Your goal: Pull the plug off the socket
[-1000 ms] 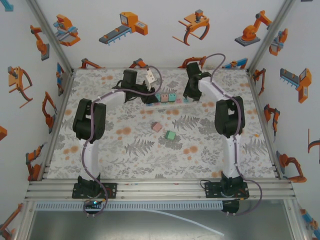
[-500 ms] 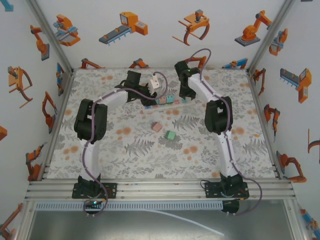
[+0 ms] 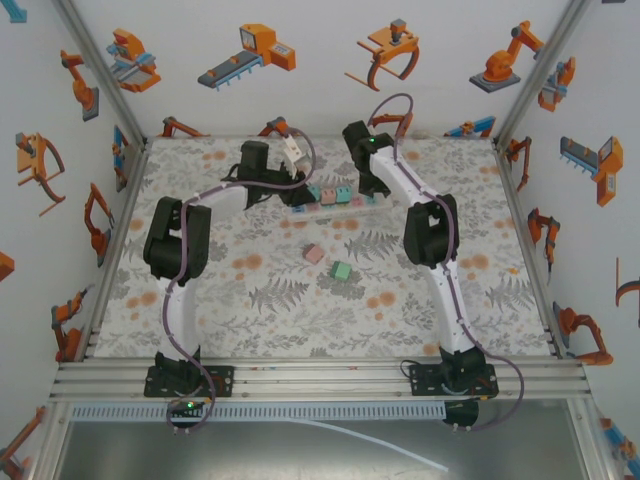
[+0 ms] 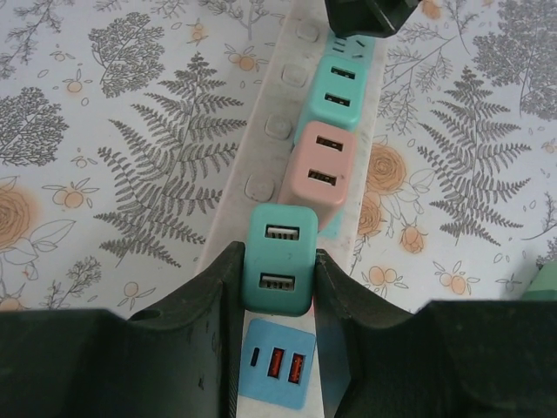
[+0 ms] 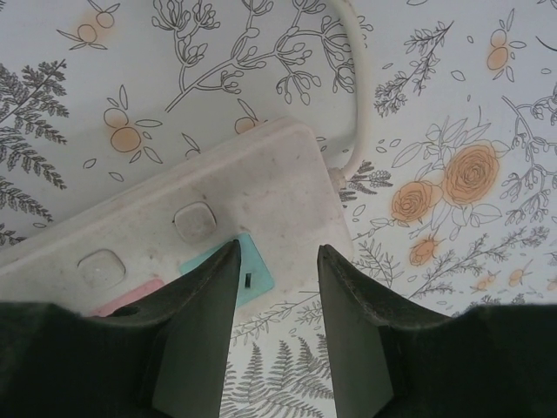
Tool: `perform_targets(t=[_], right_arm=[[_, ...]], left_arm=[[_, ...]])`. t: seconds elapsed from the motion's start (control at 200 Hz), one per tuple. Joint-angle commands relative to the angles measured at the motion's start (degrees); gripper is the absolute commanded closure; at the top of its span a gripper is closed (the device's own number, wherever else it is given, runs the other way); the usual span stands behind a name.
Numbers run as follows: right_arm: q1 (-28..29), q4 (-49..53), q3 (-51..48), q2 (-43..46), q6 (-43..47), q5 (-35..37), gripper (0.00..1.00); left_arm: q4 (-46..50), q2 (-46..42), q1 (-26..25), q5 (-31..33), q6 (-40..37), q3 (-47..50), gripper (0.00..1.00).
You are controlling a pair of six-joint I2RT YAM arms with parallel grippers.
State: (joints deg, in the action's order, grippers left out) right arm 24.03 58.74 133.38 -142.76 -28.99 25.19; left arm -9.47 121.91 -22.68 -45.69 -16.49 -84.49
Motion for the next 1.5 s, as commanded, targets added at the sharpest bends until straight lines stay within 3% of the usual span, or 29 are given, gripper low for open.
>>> perform_targets(t=[0.0,0.085,0.24,0.315,0.401,0.626,0.816,0.941,1.151,1.322,1.497], right_arm=[[0.23,9.53,-3.04,-6.91,0.82,-3.11,0.57],[0.23,9.5,-2.96,-6.95,0.68,-3.28,0.58],[0.23,9.64,-2.21,-7.28,0.76,-3.74,0.57],[0.23,9.64,-2.08,-7.36,0.72,-3.83,0.57],[0.23,9.47,-1.86,-7.49,0.69,-4.46,0.57],[0.16,8.34,-1.35,-5.73,-0.23,-6.49,0.57],[-0.38,0.62,-5.18,3.25,-2.35,-10.59,0.55],[-1.11,-4.69,-7.86,9.89,-4.16,-13.88,0.55],[-2.22,-11.31,-14.7,21.22,-7.53,-15.3,0.55],[-3.91,-20.94,-30.81,35.94,-8.74,-15.67,0.55],[-4.25,-32.13,-51.06,54.04,-5.23,-10.95,0.55]], left_arm=[[-7.38,-6.02,0.26,-3.57,-2.44,-1.68,0.93],[3.93,-6.17,0.18,-3.07,-12.86,-3.19,0.93],[22.73,-6.5,0.14,4.37,-32.15,-6.58,0.95],[26.71,-7.05,0.09,6.96,-35.35,-8.03,0.95],[25.75,-8.51,0.11,5.64,-34.19,-7.44,0.95],[15.58,-13.67,-1.37,2.13,-21.45,-3.44,0.95],[-1.18,-19.57,-1.31,2.43,0.55,3.2,0.95],[-7.54,-23.58,-1.77,7.54,14.59,7.27,0.95],[-3.05,-27.74,-5.79,20.9,33.47,8.88,0.94],[-3.5,-28.94,-10.81,28.86,46.38,11.8,0.95],[-1.91,-25.71,-16.43,35.93,56.7,13.81,0.95]])
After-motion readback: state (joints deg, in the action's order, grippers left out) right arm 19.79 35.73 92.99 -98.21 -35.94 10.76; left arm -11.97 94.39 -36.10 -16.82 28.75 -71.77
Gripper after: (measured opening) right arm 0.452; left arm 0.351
